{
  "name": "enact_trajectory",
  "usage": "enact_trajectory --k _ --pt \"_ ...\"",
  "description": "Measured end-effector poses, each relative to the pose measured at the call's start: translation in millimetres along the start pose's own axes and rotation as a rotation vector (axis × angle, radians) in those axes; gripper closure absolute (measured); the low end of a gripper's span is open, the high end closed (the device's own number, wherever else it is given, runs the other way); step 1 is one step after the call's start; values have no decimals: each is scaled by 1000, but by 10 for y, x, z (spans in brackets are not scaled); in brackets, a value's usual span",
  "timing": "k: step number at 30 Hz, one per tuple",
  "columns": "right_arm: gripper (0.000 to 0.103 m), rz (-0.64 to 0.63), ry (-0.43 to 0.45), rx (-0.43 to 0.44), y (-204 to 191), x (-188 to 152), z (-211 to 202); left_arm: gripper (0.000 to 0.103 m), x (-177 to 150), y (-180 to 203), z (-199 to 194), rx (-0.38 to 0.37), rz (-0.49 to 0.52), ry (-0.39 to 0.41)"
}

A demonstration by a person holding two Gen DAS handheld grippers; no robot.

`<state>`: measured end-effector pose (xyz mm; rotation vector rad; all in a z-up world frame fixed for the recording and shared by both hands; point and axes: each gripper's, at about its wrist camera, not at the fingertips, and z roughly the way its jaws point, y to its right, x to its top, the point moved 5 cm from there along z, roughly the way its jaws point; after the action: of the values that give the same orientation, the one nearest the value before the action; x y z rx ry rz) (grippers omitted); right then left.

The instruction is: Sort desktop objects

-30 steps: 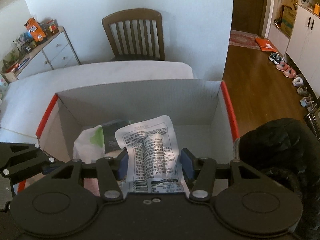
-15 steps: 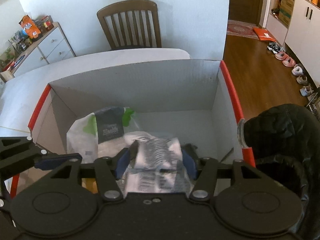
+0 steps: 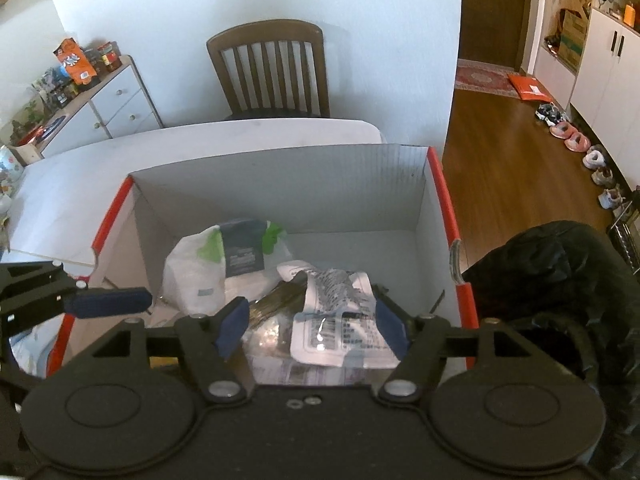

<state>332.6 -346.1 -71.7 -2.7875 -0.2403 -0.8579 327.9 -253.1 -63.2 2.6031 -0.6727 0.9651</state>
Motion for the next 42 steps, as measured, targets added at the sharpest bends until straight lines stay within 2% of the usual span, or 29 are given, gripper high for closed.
enact_trajectory --k 7,13,18,25,42 --pt "32 -34 32 13 -120 -43 -232 47 -16 -48 -150 19 -26 57" --pt "30 -63 63 25 -204 -118 -404 41 -55 -103 -255 41 -53 67" --pt "29 -71 89 41 -242 -190 -535 40 -80 -132 -342 42 -63 78" --pt "25 -60 135 62 -298 -275 -692 33 -132 -157 -481 35 -79 91" --pt "10 -68 236 72 -513 -465 -876 31 -374 -309 -760 80 -150 88"
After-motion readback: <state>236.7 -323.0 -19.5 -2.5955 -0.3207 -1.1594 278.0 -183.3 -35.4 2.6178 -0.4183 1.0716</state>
